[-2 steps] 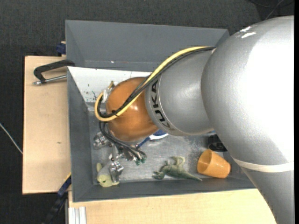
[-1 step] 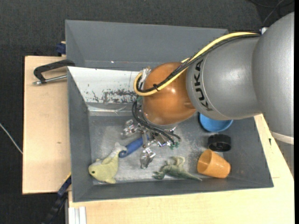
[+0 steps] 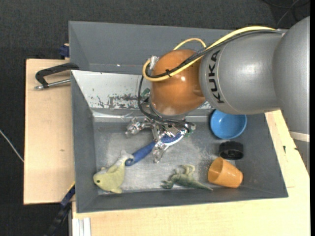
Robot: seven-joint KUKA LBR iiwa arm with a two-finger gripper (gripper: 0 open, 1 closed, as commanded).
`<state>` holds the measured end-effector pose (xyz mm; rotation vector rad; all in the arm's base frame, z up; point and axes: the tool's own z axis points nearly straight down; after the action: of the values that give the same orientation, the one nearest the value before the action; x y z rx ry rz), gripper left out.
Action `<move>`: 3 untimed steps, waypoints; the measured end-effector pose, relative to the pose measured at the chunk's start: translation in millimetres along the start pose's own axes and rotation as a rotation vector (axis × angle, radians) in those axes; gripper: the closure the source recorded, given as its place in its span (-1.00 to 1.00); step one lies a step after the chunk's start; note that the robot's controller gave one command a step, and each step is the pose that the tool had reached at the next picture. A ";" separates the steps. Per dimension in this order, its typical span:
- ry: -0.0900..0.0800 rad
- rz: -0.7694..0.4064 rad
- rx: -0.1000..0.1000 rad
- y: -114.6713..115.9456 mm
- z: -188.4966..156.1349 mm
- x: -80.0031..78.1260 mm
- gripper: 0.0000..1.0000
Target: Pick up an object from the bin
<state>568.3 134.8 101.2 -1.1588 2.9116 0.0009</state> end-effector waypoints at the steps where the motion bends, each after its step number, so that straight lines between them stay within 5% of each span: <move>1: -0.001 -0.156 -0.002 -59.5 28.1 41.4 -1.00; 2: 0.001 -0.154 -0.002 -59.1 26.8 39.4 -1.00; 3: -0.001 -0.154 -0.001 -59.4 25.7 38.4 1.00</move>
Offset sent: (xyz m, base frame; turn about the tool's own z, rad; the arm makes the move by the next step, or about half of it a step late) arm 0.0086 -0.0727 -0.0312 -0.1601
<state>581.4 65.3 75.3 -1.3793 2.8133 0.0019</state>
